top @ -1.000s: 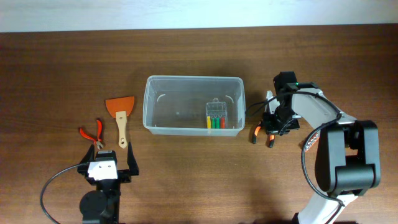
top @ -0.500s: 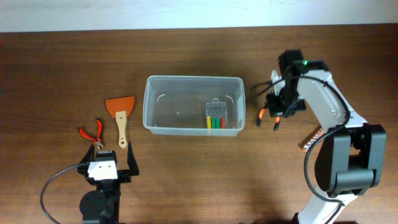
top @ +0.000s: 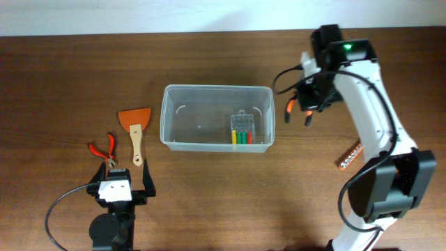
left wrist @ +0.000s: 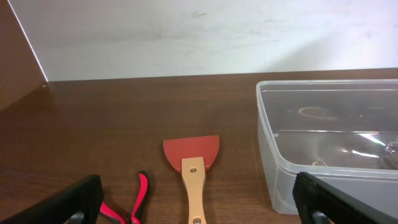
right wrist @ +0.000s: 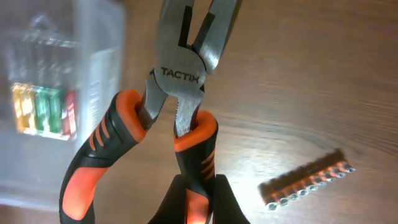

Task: Pack container
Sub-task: 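Carry the pliers into the container and open the right gripper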

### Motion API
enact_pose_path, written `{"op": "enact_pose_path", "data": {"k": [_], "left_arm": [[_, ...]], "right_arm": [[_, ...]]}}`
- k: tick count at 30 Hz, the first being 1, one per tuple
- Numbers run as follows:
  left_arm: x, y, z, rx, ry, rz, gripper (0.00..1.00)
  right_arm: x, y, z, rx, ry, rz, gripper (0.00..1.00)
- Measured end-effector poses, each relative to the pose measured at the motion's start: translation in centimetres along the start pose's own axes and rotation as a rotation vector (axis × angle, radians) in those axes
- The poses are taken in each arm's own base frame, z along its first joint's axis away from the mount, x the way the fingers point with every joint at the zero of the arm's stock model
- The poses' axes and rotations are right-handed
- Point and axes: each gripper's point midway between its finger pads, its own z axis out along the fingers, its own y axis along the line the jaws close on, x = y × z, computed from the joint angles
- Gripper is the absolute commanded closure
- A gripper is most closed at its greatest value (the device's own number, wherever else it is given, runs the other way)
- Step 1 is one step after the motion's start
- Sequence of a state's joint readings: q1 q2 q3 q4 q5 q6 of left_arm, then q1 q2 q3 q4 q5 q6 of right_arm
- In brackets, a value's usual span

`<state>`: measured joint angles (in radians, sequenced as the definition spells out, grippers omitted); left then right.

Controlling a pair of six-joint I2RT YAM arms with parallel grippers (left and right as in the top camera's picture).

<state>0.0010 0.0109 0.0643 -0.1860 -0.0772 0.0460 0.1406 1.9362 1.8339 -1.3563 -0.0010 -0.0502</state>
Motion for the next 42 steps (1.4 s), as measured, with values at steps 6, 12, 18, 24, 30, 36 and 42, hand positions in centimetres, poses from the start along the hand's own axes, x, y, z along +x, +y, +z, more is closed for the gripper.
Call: {"op": "enact_pose_path", "data": {"k": [6, 12, 18, 24, 30, 36, 42], "left_arm": [[0.0, 0.0, 0.0, 0.0, 0.0, 0.0, 0.01], [0.0, 0.0, 0.0, 0.0, 0.0, 0.0, 0.01], [0.0, 0.0, 0.0, 0.0, 0.0, 0.0, 0.01], [0.0, 0.0, 0.0, 0.0, 0.0, 0.0, 0.01], [0.0, 0.0, 0.0, 0.0, 0.0, 0.0, 0.01], [0.0, 0.0, 0.0, 0.0, 0.0, 0.0, 0.01], [0.0, 0.0, 0.0, 0.0, 0.0, 0.0, 0.01]], "right_arm": [[0.0, 7.1, -0.1, -0.021, -0.01, -0.152, 0.96], [0.3, 13.9, -0.3, -0.05, -0.057, -0.263, 0.96], [0.0, 17.1, -0.6, -0.077, -0.109, -0.278, 0.96], [-0.7, 17.5, -0.6, -0.085, -0.137, -0.249, 0.96], [-1.0, 17.7, 0.9, -0.081, -0.116, -0.237, 0.96], [-0.9, 18.0, 4.9, -0.063, -0.032, -0.235, 0.96], [-0.7, 18.0, 6.9, -0.053, 0.01, -0.237, 0.96]]}}
